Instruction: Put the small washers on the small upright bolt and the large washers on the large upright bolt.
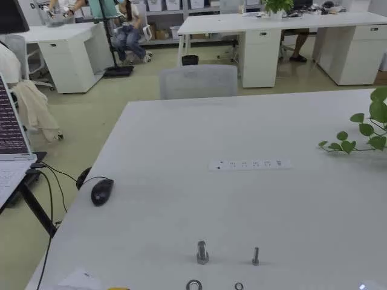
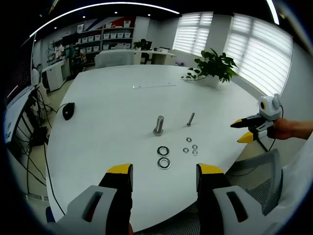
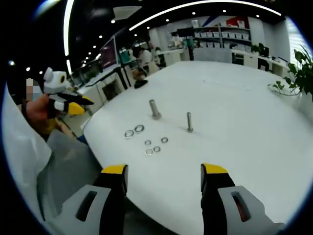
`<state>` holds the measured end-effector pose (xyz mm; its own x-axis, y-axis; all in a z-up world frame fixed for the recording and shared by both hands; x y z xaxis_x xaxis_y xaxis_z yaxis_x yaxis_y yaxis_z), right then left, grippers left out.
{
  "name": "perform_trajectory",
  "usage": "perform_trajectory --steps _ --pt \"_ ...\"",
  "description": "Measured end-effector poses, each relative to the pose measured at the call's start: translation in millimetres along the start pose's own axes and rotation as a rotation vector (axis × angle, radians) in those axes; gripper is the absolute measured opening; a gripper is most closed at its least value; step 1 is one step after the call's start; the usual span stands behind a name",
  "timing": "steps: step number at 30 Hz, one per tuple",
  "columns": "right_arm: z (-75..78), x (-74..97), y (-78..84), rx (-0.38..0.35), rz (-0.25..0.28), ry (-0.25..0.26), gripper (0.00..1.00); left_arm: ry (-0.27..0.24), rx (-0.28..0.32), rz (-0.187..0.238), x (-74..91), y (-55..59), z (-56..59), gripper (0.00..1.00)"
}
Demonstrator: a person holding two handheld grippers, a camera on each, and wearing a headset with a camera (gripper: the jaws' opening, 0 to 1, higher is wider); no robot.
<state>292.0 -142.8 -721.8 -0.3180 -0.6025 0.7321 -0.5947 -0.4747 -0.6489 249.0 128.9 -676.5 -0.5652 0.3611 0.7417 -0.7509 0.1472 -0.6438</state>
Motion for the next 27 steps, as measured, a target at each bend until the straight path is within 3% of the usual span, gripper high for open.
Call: perform_trajectory --steps 11,27 --pt "-6.8 3.7 6.6 0.008 -0.007 0.008 0.62 0.040 -0.031 -0.023 -4.6 7.0 10.5 0.51" --pt "-18.5 -0.1 16.1 0.019 -0.020 -0.007 0.62 0.057 -0.054 -0.040 -3.1 17.4 19.4 0.52"
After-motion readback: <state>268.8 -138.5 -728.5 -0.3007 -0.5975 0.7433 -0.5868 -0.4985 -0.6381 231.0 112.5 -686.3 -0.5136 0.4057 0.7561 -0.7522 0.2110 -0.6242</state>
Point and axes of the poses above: the centre of the closed fingertips' face, and the gripper's own axes: x roughly backward along the fingers, z roughly to its right, y roughly out of its underside, the point moved 1 cm from there along x, roughly backward along the fingers, and after that the axes turned 9 degrees about -z, right-handed, at the moved point
